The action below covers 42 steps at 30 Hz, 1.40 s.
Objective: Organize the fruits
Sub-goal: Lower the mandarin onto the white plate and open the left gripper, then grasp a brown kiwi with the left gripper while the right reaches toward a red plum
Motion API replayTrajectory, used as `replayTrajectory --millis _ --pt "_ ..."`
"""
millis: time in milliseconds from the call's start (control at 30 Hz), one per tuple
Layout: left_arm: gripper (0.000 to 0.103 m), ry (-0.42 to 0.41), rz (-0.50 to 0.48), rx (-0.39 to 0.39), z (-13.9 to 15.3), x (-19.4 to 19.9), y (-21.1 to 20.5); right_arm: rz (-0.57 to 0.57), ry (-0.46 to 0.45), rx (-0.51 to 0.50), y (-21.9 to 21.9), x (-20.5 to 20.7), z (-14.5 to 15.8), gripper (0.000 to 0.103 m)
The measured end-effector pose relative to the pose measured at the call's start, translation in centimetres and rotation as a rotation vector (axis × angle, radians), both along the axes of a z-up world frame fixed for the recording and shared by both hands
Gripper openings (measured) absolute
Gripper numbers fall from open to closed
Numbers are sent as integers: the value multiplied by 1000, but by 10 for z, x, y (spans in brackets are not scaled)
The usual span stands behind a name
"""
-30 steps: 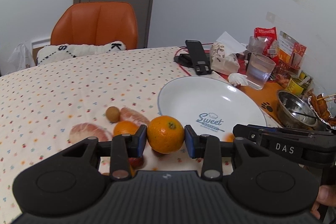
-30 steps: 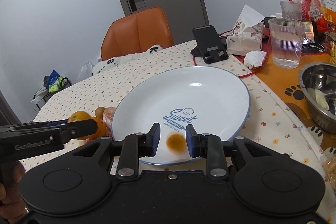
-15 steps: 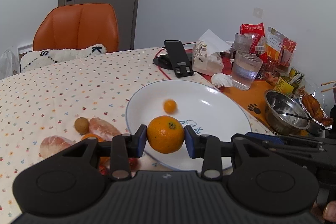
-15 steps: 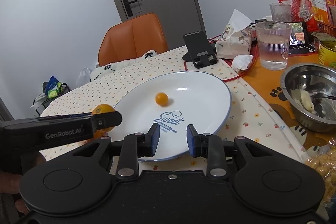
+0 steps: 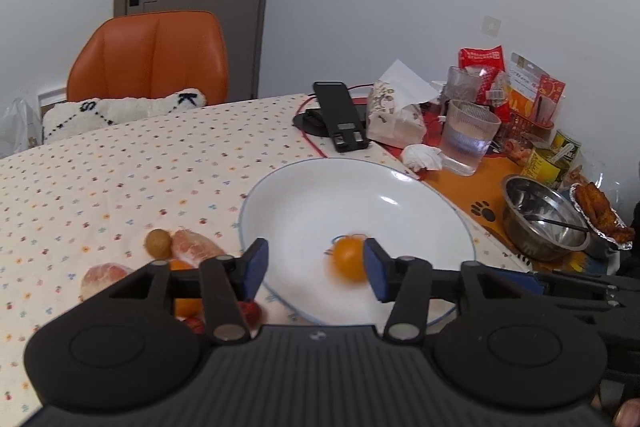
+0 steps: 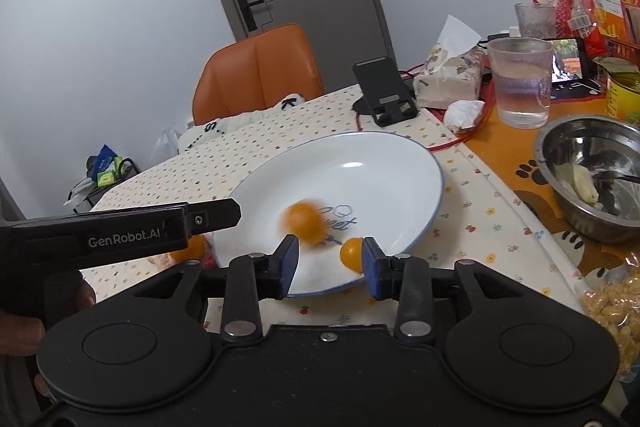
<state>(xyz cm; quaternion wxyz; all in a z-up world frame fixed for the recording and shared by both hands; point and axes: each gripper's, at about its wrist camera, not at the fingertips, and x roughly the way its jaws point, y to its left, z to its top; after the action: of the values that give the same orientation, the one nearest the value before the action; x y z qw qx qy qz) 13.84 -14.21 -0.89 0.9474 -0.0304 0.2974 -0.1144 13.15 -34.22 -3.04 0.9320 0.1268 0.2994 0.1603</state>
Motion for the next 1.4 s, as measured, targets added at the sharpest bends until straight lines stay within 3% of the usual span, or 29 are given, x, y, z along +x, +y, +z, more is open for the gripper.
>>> replayTrajectory --millis 200,267,500,1400 --pt "68 15 35 -2 2 -8 17 1 -15 3 6 -5 4 63" --pt "80 10 47 -8 3 -12 24 3 -21 3 8 -6 6 69" --pt "86 12 103 18 5 -23 46 28 -59 32 15 -12 14 102" --pt "88 26 217 7 -10 -68 106 161 -31 4 57 -15 10 103"
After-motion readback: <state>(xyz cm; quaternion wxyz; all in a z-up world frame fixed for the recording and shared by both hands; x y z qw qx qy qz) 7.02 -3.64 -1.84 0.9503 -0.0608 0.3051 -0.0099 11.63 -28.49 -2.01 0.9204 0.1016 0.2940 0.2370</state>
